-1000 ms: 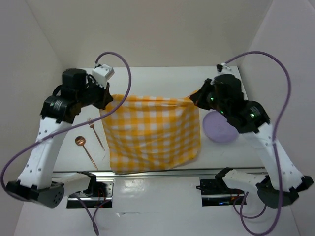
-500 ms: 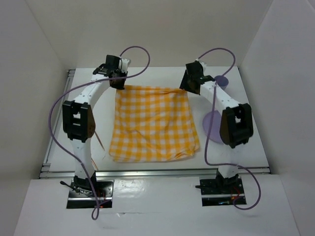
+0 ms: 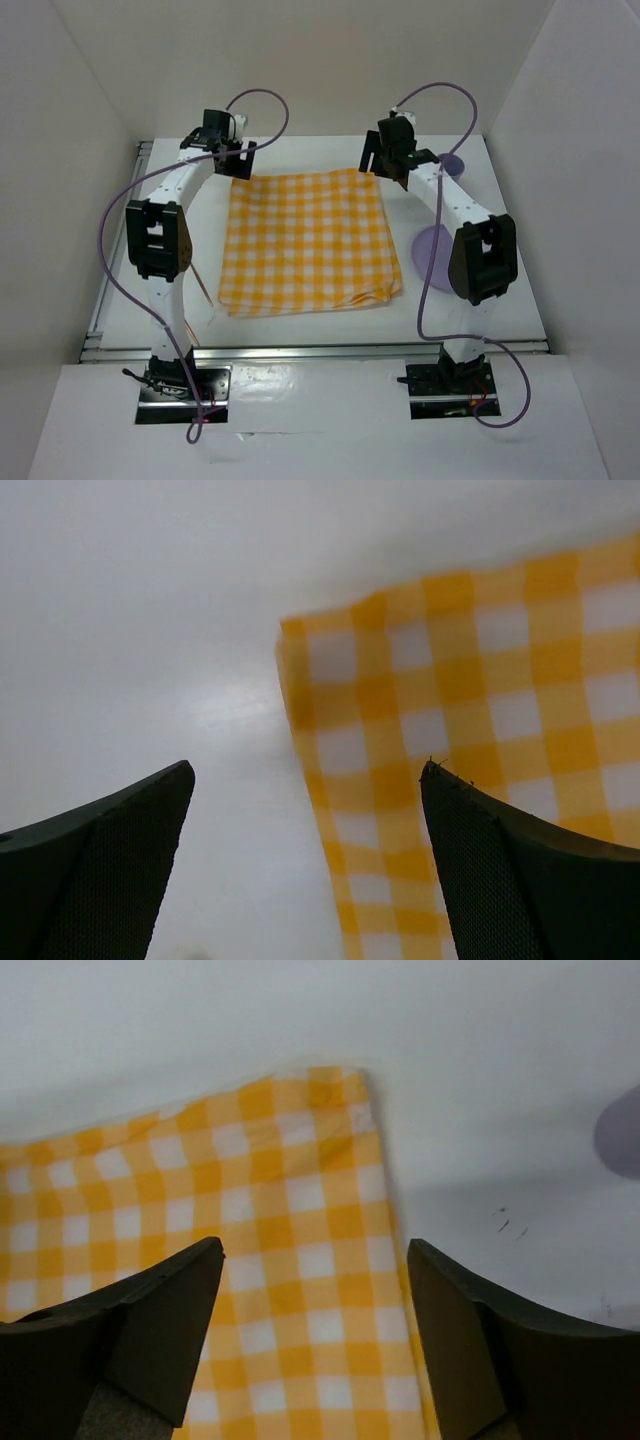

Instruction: Set the dinner table for one person

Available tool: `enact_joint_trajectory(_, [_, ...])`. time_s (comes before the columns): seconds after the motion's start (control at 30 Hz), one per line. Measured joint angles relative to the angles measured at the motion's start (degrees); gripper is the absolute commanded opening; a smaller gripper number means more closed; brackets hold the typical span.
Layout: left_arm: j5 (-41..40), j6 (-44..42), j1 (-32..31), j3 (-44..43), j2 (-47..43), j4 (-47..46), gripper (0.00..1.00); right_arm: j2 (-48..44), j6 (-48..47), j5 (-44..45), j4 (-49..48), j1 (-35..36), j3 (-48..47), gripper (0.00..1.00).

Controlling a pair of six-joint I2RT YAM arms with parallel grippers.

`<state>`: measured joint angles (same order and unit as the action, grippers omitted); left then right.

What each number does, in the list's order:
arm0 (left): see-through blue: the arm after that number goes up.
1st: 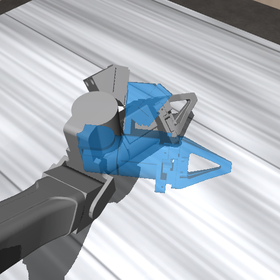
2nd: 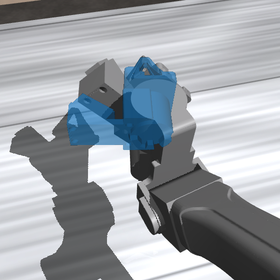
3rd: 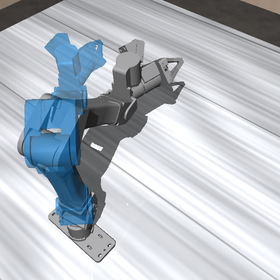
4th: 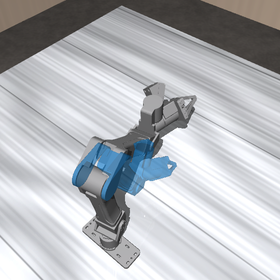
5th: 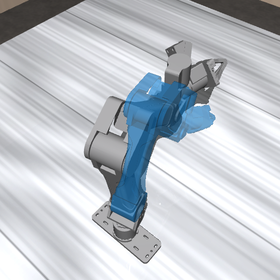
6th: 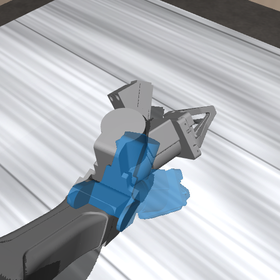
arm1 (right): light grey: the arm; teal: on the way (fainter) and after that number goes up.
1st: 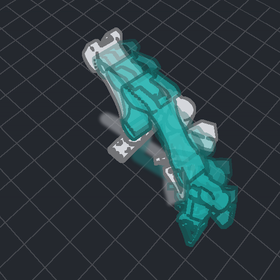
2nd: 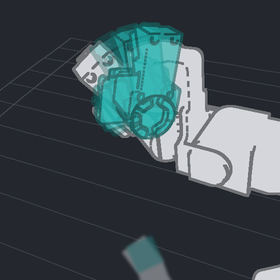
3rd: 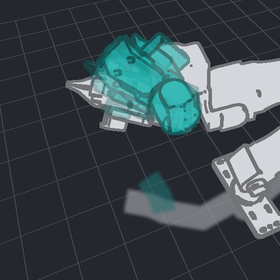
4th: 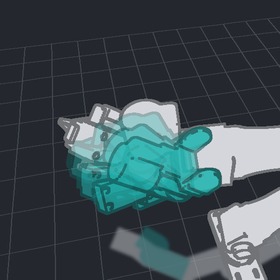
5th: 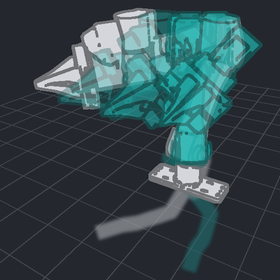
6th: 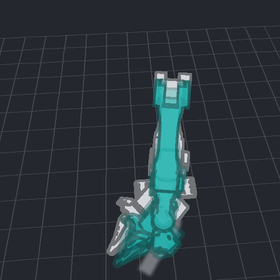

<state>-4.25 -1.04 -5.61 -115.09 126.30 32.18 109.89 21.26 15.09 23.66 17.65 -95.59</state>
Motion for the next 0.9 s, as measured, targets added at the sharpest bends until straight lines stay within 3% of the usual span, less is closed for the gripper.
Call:
enact_joint_trajectory(0.03, [0.0,-0.09,-0.22,2.82,-1.86,-0.35,1.0,-1.4,-0.15,-1.05,-0.07,0.26,1.51,0.75])
enact_joint_trajectory(0.07, [-0.02,-0.22,-0.61,7.1,-4.66,-0.42,1.0,-2.86,-0.15,-2.21,-0.44,0.57,3.45,0.58])
enact_joint_trajectory(0.2, [-0.66,-1.09,-4.79,21.79,-14.71,-0.5,0.99,-6.25,1.95,-5.22,-0.02,2.27,11.91,0.24])
enact_joint_trajectory(0.23, [-0.85,-1.6,-6.34,24.83,-16.48,-0.48,0.98,-6.36,2.78,-5.7,0.37,2.64,14.27,0.09])
enact_joint_trajectory(0.27, [-0.87,-1.86,-7.74,27.39,-17.59,-0.83,0.98,-6.36,3.69,-6.14,0.52,3.02,16.92,0.03])
enact_joint_trajectory(0.47, [-3.28,-3.06,-9.94,35.3,-14.95,-2.27,0.95,-6.38,11.8,-8.17,2.99,3.58,32.3,0.0])
enact_joint_trajectory(0.63, [-4.52,-3.17,-9.03,35.23,-12.7,-3.28,0.95,-10.36,15.63,-7.87,2.56,3.58,36.92,0.0])
enact_joint_trajectory(0.9, [-4.5,-2.43,-9.07,35.6,-12.79,-3.52,0.95,-17.9,13.38,-3.15,5.73,7.08,36.65,0.02])
